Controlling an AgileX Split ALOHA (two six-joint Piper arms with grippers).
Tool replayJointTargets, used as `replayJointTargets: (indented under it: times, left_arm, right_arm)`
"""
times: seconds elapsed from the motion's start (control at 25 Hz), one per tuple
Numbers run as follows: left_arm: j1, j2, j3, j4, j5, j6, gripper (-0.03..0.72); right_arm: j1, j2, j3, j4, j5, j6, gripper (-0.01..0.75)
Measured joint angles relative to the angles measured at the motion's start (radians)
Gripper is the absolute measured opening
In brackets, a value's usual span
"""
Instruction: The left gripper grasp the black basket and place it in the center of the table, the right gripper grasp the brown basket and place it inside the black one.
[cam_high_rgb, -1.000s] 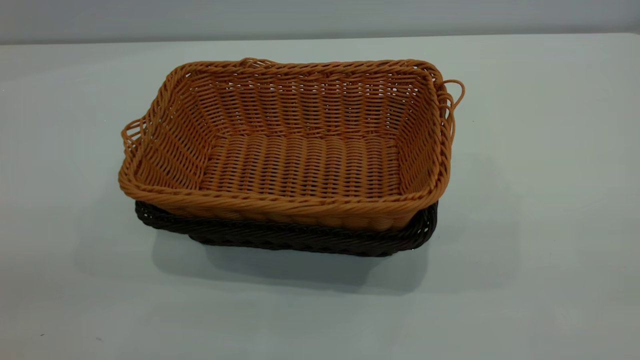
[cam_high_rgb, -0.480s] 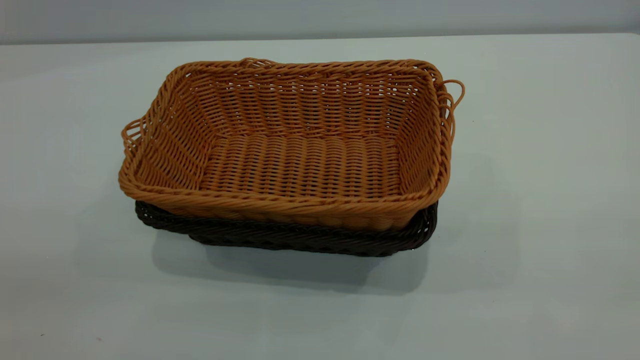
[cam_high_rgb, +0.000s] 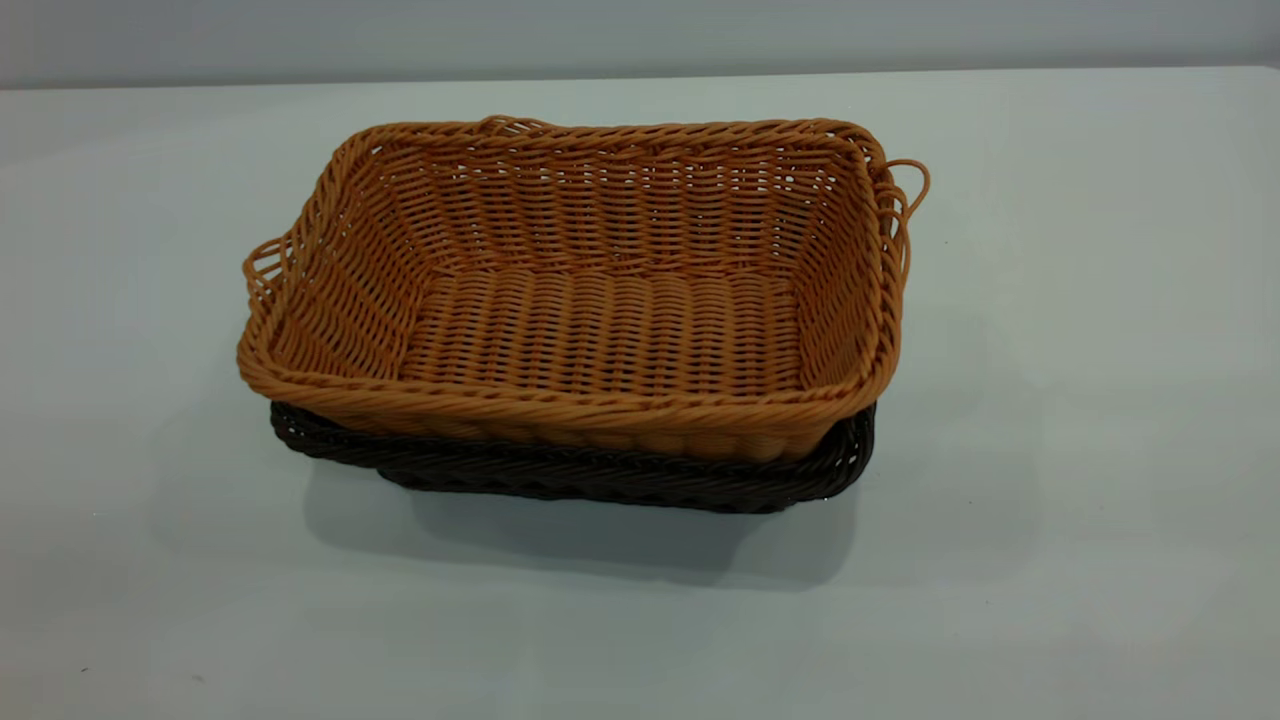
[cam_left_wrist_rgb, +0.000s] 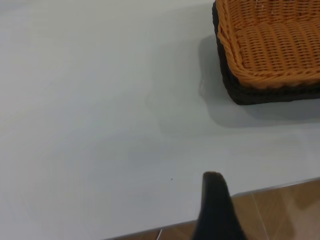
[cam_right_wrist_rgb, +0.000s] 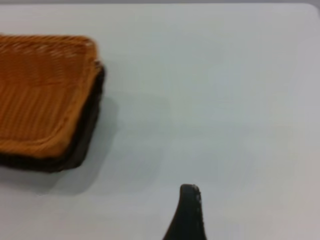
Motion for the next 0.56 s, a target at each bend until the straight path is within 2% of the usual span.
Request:
replayJointTargets:
  times: [0.16,0.56]
  left_arm:
    - [0.000,0.000,0.000,0.000,0.000,0.000,0.446]
    - [0.000,0.000,0.000,0.000,0.000,0.000,0.446]
  right_arm:
    - [0.000,0.000,0.001,-0.071,0.000,0.106,0.575]
    - [0.000,0.000,0.001,-0.080,-0.001,0.127,0.575]
